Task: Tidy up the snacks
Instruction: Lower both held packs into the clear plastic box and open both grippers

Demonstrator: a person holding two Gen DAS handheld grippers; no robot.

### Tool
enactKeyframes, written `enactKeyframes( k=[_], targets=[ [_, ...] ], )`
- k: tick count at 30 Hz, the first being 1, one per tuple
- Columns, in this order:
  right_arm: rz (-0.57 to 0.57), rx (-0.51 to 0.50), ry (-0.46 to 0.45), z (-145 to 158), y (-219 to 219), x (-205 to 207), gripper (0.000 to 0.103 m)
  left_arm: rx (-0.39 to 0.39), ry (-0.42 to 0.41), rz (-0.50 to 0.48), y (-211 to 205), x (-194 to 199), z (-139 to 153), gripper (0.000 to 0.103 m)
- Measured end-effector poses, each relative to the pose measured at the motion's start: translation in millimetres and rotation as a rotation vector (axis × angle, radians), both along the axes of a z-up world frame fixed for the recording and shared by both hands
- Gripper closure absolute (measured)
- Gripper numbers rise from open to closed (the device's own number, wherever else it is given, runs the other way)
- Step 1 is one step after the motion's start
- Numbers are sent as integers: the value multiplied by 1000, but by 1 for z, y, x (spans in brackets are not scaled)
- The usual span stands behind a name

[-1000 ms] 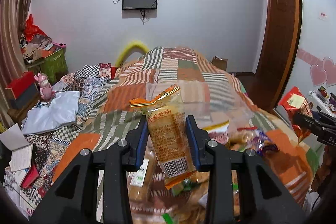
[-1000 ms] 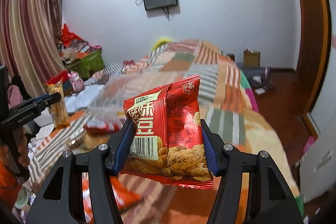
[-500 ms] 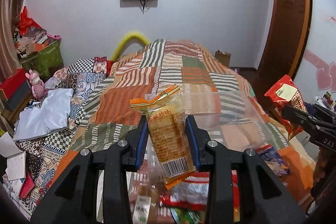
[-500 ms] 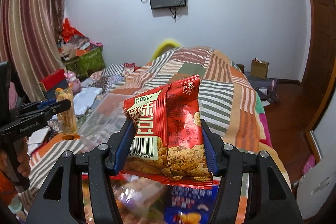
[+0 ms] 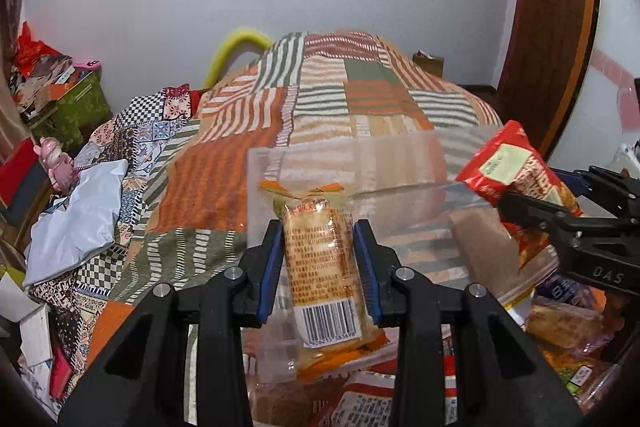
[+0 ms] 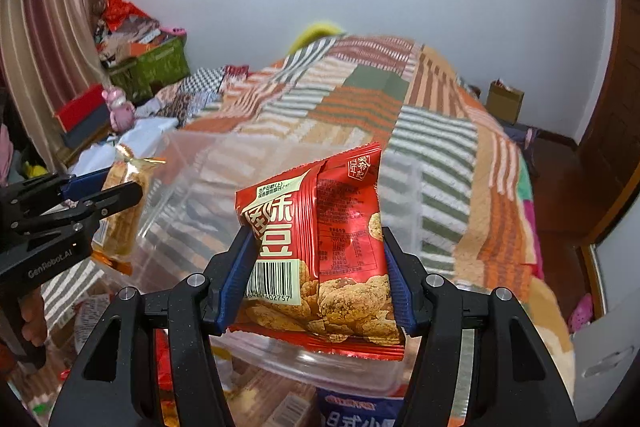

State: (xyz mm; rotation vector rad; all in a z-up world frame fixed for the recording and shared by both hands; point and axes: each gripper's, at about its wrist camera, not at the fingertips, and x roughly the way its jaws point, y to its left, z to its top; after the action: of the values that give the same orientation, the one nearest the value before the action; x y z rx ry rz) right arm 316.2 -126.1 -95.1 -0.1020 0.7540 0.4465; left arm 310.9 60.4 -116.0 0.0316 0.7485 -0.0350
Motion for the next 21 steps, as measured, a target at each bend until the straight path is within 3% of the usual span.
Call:
enactKeyframes(
  k=[11,21],
  targets=[
    [16,-61,84,-16,12,13,43,5,74,-10,-7,12,-21,67],
    [22,-37,19,10,7,-2,41,10,40,-14,-10,-1,-5,57]
  ],
)
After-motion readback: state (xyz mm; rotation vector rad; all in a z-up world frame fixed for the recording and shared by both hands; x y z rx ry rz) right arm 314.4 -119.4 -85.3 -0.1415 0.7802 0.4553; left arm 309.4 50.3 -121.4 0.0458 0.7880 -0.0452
